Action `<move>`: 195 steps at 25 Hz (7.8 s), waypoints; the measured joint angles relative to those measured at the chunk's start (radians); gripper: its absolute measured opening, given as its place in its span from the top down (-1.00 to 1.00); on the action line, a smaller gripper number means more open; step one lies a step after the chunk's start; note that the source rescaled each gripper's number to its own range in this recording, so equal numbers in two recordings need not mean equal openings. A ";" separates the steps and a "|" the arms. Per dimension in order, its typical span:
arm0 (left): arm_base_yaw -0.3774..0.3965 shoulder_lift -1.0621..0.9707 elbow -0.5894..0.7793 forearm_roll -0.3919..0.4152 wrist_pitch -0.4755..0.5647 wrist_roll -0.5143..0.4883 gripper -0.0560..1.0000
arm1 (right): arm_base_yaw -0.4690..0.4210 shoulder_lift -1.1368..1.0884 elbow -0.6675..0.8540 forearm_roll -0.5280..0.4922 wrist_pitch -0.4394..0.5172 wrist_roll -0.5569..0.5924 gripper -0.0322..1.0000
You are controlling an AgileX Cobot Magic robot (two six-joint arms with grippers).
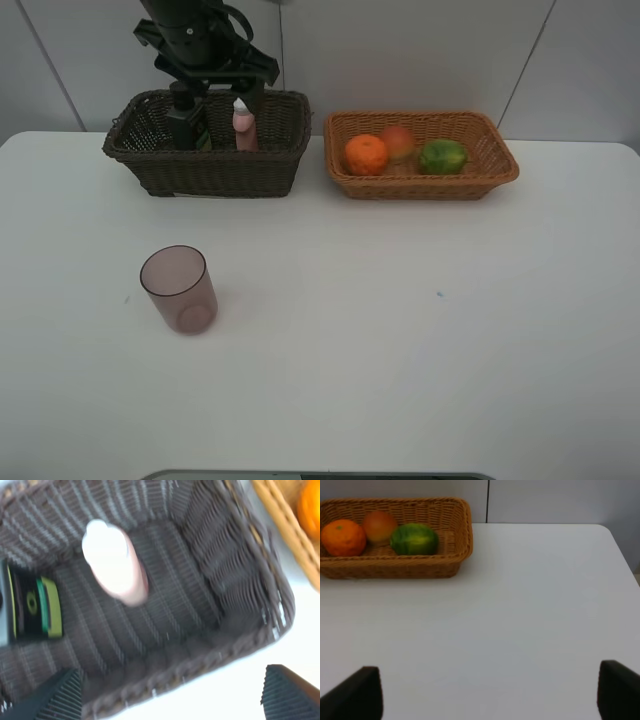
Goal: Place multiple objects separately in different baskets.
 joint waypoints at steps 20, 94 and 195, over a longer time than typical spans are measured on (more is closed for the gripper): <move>0.015 -0.466 0.653 -0.022 0.036 0.033 -0.87 | 0.000 0.000 0.000 0.000 0.000 0.000 -0.49; 0.015 -0.164 0.770 -0.153 -0.308 0.147 0.89 | 0.000 0.000 0.000 0.000 0.000 0.000 -0.49; 0.163 0.188 -0.094 0.056 -0.080 -0.164 -0.84 | 0.000 0.000 0.000 0.000 0.000 0.000 -0.49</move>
